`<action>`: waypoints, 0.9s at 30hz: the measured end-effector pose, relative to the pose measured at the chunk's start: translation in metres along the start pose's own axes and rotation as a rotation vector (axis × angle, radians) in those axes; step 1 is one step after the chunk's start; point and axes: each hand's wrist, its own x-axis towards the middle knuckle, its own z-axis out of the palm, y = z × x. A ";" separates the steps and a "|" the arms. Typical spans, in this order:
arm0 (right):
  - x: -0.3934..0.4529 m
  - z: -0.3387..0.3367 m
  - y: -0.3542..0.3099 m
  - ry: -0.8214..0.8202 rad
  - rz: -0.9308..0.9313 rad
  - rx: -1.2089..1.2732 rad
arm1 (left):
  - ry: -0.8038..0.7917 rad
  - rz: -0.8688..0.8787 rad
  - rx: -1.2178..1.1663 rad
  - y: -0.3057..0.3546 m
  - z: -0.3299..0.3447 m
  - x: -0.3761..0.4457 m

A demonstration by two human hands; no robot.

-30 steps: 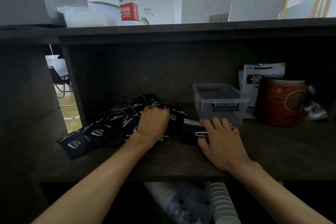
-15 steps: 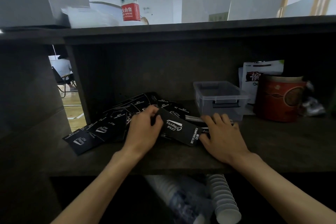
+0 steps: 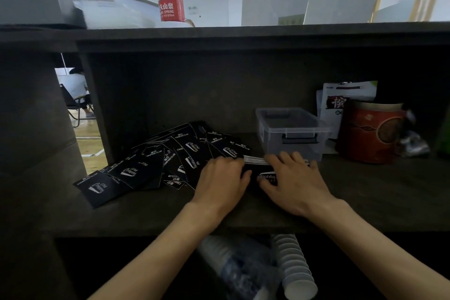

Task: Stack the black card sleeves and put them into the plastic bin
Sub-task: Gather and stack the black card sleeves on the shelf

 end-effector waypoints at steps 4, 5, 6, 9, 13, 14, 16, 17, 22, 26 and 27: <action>-0.007 0.011 -0.001 0.142 0.007 -0.037 | 0.000 -0.135 -0.130 -0.018 -0.001 0.018; -0.007 0.012 -0.001 0.165 0.008 -0.042 | 0.004 -0.147 -0.135 -0.026 0.001 0.026; -0.007 0.013 -0.001 0.178 0.009 -0.045 | -0.025 -0.138 -0.108 -0.034 0.004 0.033; -0.006 0.015 0.000 0.193 0.003 -0.042 | -0.261 -0.092 0.066 -0.047 0.016 0.052; -0.006 0.015 0.001 0.207 0.007 -0.028 | -0.332 -0.045 0.207 -0.052 0.033 0.057; -0.007 0.015 0.001 0.207 0.007 -0.030 | -0.307 -0.038 0.209 -0.052 0.034 0.057; -0.007 0.015 0.001 0.204 0.007 -0.021 | -0.275 -0.011 0.219 -0.052 0.031 0.055; -0.007 0.015 0.001 0.200 0.008 -0.019 | -0.269 0.013 0.226 -0.053 0.030 0.055; -0.008 0.013 -0.001 0.177 0.021 -0.028 | -0.227 0.198 0.380 -0.052 0.021 0.044; -0.009 0.011 -0.001 0.164 0.023 -0.035 | -0.060 0.290 0.382 -0.054 0.009 0.032; -0.009 0.011 -0.002 0.166 0.024 -0.031 | 0.014 0.241 0.278 -0.056 0.002 0.033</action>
